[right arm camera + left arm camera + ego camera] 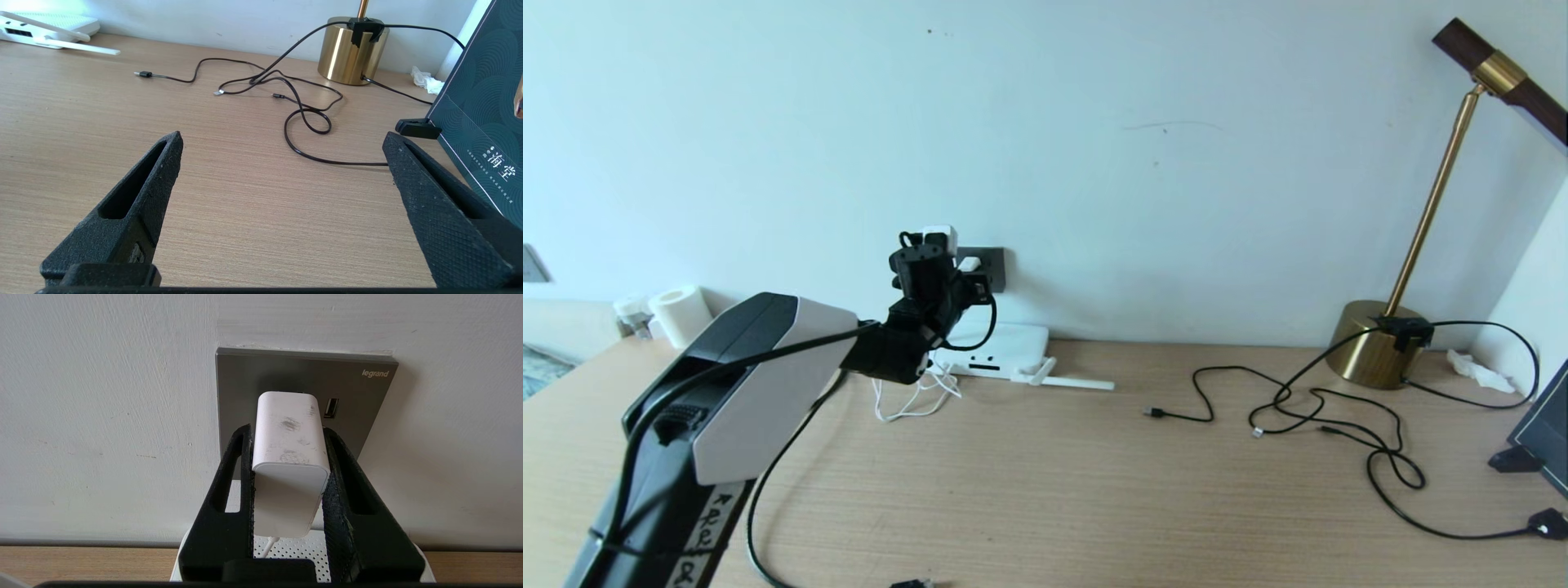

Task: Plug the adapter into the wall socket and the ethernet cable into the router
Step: Pick up plug

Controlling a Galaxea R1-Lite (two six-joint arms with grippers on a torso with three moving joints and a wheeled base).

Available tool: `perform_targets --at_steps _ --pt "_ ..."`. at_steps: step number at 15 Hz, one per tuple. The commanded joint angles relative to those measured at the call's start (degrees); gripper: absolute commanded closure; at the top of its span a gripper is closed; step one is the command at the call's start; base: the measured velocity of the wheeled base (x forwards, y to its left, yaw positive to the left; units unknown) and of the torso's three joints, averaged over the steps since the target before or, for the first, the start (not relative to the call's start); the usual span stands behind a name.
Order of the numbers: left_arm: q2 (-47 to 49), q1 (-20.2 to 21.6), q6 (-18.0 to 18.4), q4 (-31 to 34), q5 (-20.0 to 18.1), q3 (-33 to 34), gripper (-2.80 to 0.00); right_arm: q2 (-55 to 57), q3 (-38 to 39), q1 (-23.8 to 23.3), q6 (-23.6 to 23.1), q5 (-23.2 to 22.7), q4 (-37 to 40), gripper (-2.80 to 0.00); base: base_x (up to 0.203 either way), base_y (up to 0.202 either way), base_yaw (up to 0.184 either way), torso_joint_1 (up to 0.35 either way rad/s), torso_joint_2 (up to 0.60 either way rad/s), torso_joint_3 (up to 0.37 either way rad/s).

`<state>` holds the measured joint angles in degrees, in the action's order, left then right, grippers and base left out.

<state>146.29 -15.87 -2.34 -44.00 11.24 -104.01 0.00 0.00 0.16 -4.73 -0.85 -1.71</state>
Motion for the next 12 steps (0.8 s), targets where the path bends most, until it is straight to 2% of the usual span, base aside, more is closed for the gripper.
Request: perform_targets --at_steps 1,12 --pt "-0.44 -0.04 -0.03 -0.39 0.15 0.47 0.00 0.00 0.62 0.02 -0.02 -0.03 -0.05 -2.80 0.000 0.000 0.000 0.000 0.00 0.000" --pt "-3.18 0.00 0.01 -3.52 0.36 6.98 0.00 0.09 0.62 0.02 -0.02 -0.03 -0.05 -2.80 0.000 0.000 0.000 0.000 0.00 0.000"
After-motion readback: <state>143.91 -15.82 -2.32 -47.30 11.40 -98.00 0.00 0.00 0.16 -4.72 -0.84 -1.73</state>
